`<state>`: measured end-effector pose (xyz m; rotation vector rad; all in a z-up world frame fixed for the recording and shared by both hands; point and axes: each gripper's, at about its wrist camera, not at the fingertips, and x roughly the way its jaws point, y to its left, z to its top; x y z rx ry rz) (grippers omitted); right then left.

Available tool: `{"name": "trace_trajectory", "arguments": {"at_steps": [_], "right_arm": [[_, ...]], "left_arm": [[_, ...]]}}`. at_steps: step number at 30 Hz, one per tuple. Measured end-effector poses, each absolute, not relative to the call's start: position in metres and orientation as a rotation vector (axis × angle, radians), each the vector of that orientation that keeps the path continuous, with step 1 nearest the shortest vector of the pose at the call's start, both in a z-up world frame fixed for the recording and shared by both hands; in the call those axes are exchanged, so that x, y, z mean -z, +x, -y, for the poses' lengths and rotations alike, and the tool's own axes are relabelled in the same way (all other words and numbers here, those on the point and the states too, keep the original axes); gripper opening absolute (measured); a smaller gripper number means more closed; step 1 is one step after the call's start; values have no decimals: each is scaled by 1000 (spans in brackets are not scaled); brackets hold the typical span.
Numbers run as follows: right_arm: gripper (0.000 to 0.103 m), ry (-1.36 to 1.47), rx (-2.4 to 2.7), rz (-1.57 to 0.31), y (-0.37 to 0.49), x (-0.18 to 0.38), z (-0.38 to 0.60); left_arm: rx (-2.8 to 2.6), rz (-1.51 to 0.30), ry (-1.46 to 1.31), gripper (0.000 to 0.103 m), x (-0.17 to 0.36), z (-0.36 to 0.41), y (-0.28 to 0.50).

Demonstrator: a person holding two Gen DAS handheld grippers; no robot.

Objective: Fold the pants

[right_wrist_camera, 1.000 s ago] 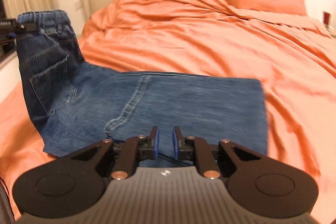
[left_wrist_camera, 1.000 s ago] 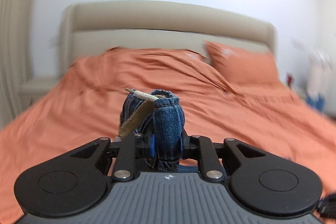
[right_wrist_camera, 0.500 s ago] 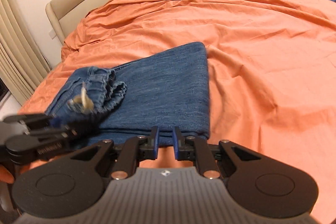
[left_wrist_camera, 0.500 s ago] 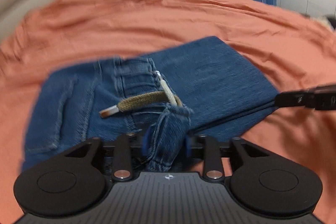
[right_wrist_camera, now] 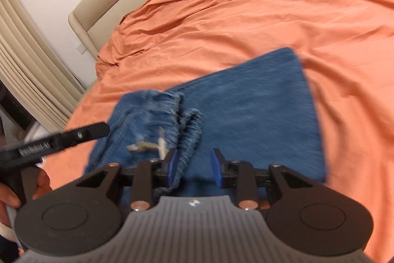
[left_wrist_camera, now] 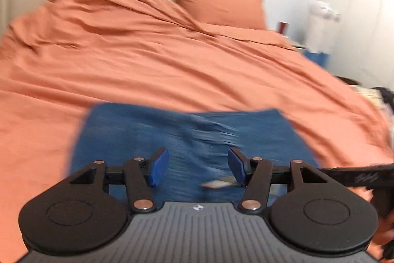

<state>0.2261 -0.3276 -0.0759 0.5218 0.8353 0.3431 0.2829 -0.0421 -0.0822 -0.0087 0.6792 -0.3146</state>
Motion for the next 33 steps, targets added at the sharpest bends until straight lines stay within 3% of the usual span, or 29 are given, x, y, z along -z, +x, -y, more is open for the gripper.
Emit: {"name": "trace_trajectory", "arguments": {"at_steps": [13,15,17,21,29,33], "right_arm": [[42,870,-315,-1023,337,131,296],[24,899,-325,-1019,339,135,295],[17,881,-325,-1029,341,132,290],[9,676,-333,-986,343,94,268],[7,394,-410,-815,348,-35,228],[7,315,-327,-781,353,-71,246]], "left_arm": [[38,-579,-209,62,115,-81,302],[-7,-554,-280,58,121,-91,298],[-34,-555,-365,54,127,-103,293],[-73,-532,-351,50,123,-114,286],[-10,-466,-372,50,103,-110,268],[66,-479,-343,49,103,-93,266]]}}
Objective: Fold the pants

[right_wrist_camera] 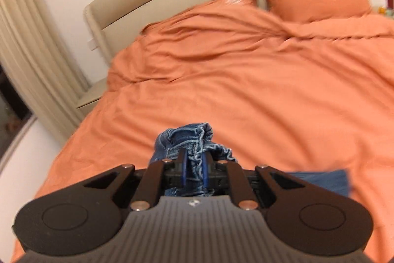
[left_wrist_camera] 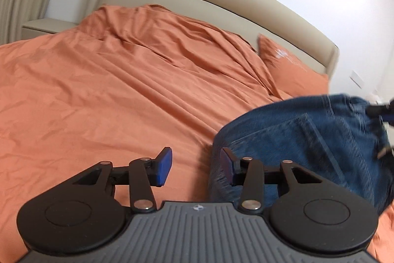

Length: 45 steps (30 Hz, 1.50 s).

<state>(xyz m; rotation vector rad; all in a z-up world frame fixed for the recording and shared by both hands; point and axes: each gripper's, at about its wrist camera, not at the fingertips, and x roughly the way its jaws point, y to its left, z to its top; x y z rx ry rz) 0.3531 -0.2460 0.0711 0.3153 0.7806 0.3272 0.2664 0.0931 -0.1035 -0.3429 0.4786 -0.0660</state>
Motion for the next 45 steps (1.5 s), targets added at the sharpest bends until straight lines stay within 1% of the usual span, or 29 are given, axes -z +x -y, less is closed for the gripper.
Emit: {"name": "trace_trajectory", "arguments": {"at_steps": [3,5,12,20,24,25,26,27,29,30,31,32,34,36,40,42,45], "right_arm": [[7,304,-230,-787,354,-69,279],[7,307,-169,-799,350,-54,305],[6,388,-27,-909,352,48,374],[6,421,15,-968,365,107,392],[14,401,31,-960,361,114,391],[17,405,36,-959,360,111,391],[25,425,42,-955,357,106,393],[28,465,36,-941,351,98,398],[29,520,24,-903,331,85,408],[35,524,25,-878,318,78,412],[38,531,28,-856,306,74,414],[40,550,27,-842,292,72,418],[41,608,28,-828,265,72,422],[46,679,21,-803,236,75,427],[47,821,0,-778,201,95,434],[44,876,-32,-791,198,110,433],[40,918,-67,-767,194,120,432]], "left_arm": [[116,-484,-301,49,106,-79,266],[143,-498,-279,49,109,-71,267],[238,-577,-198,48,133,-46,277],[268,-627,-108,49,157,-28,295],[257,-635,-98,51,159,-29,295],[247,-638,-96,51,156,-31,293],[238,-636,-94,51,152,-33,289],[234,-634,-93,51,146,-34,286],[245,-629,-88,51,134,-36,279],[254,-630,-83,51,127,-36,275],[264,-637,-78,51,121,-34,272],[277,-645,-70,51,116,-31,269],[304,-665,-31,51,107,-22,259],[343,-676,26,54,100,-11,242],[398,-704,186,56,96,13,210],[392,-716,285,59,101,25,198],[361,-750,409,59,119,38,188]]}}
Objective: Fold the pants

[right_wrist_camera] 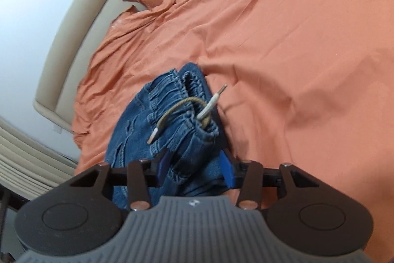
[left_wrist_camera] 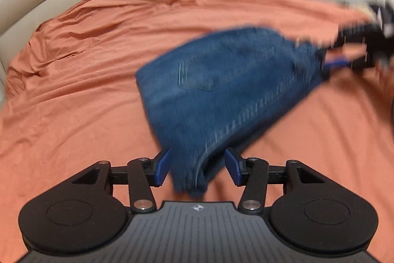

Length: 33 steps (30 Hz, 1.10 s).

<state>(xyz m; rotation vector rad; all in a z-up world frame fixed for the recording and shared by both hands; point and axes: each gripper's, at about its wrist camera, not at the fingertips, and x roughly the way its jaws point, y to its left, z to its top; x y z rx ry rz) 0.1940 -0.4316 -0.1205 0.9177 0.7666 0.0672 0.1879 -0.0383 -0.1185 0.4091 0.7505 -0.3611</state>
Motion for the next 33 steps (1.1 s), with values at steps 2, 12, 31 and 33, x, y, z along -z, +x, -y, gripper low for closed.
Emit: {"name": "trace_trajectory", "arguments": {"at_steps": [2,12,31,33], "right_arm": [[40,931,-86,-737,195,123,432],[7,851,-104,-648,195,102,431],[7,756,-7,-803,194,123,428],[7,732,3,-816,191,120,427]], "left_arm": [[325,-761,467,59,131,44,188],[233,-696,693,18,147,54,192],[178,-950,446,0,140,-8,200],[161,-922,400,6,125,-11,199]]}}
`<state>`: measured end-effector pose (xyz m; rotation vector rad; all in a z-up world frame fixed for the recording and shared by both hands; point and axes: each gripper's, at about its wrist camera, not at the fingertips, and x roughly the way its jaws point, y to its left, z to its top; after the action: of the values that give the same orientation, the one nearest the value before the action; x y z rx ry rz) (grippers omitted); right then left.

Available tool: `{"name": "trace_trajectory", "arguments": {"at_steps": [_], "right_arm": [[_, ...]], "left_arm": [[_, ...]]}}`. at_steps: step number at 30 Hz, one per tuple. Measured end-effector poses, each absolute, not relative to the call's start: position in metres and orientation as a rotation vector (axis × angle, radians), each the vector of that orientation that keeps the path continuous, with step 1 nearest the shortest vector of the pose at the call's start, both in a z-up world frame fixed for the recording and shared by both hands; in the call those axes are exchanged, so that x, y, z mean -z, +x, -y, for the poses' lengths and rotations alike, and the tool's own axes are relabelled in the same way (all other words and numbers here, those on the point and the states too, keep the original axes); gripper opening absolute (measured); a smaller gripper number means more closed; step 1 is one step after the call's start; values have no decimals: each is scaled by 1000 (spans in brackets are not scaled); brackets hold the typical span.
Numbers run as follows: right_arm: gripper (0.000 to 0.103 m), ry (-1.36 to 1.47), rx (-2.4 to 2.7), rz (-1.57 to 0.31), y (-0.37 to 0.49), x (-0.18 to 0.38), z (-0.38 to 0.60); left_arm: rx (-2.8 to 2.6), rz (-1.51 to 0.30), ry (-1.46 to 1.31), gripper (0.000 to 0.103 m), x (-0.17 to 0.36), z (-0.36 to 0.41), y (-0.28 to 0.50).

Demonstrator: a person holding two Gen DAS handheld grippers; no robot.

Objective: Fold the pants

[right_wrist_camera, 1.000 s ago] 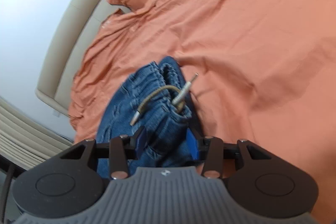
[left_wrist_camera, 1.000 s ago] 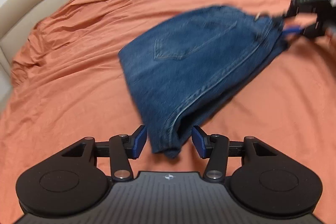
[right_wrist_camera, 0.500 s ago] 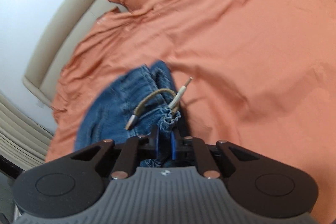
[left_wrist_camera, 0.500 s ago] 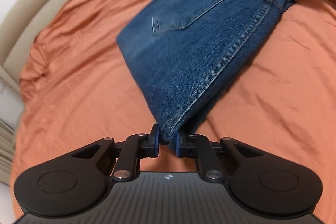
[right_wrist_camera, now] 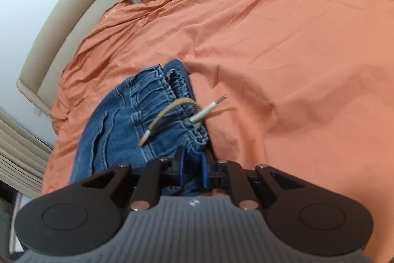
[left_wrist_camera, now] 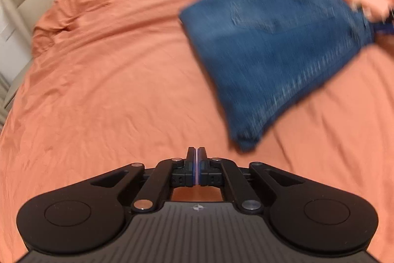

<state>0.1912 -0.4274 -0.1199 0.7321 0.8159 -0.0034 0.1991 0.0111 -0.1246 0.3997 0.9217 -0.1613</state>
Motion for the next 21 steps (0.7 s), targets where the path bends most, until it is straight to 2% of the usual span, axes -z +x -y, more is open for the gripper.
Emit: {"name": "trace_trajectory", "arguments": {"at_steps": [4,5,7,8,9,11,15,21], "right_arm": [[6,774,3,-834,180,119,436],[7,780,14,-844,177,118,440],[11,809,12,-828,168,116,448],[14,834,7,-815,164,114,452],[28,868,-5,-797,162,113,457],[50,930,-38,-766,159,111,463],[62,988,-109,-766,165,113,462],[62,988,-125,-808,185,129,450]], "left_arm": [[148,-877,287,17,98,-12,213],[152,-873,245,23,94,-12,217],[159,-854,153,36,86,-16,226],[164,-839,104,52,83,-19,231],[170,-826,50,69,81,-22,236],[189,-818,-77,77,81,-31,247],[168,-825,-273,78,95,-46,269],[164,-845,-507,78,138,-67,297]]}}
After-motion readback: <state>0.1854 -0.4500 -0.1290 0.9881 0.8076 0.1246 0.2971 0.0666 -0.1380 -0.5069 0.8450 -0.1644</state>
